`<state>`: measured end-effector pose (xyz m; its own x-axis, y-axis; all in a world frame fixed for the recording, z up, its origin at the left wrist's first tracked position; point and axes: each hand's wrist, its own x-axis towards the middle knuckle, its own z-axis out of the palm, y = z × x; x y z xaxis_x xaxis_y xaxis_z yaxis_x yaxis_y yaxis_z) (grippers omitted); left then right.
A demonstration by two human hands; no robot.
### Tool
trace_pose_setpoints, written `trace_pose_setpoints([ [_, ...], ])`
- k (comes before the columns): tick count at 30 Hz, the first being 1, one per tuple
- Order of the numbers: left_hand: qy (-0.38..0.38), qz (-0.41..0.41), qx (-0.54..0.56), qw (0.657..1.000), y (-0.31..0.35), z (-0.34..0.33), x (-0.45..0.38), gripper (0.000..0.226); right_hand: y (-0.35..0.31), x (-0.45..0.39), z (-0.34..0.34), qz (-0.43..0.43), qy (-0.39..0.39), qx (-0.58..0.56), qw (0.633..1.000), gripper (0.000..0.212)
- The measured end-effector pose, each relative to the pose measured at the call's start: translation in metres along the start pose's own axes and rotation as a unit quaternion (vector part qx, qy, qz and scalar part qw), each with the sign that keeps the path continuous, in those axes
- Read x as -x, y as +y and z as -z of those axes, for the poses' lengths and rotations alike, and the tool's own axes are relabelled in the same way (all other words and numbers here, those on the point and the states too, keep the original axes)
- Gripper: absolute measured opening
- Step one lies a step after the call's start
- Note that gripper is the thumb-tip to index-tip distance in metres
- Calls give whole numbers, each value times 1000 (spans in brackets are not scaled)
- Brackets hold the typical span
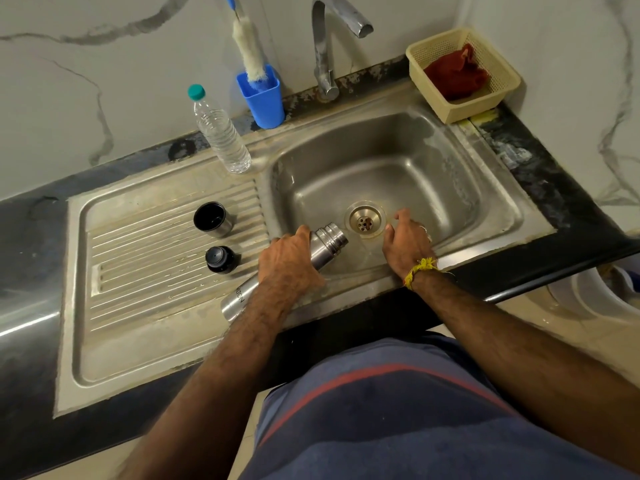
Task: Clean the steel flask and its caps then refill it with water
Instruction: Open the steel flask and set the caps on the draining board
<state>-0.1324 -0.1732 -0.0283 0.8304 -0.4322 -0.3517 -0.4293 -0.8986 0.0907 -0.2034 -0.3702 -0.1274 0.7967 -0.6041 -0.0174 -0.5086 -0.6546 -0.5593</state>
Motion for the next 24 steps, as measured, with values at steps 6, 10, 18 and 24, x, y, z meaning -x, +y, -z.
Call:
trace_pose_setpoints([
  [6,-1,1,-9,1000,3,1,-1,76,1,0,1,-1,2,-3,1000,22],
  [10,-5,0,-11,1000,3,0,0,76,1,1,1,1,6,-12,1000,21],
  [18,-7,-8,-23,1000,6,1,0,78,1,1,2,-1,13,-12,1000,22],
  [24,-7,-6,-36,999,8,4,-2,74,1,0,1,-2,15,-15,1000,23],
])
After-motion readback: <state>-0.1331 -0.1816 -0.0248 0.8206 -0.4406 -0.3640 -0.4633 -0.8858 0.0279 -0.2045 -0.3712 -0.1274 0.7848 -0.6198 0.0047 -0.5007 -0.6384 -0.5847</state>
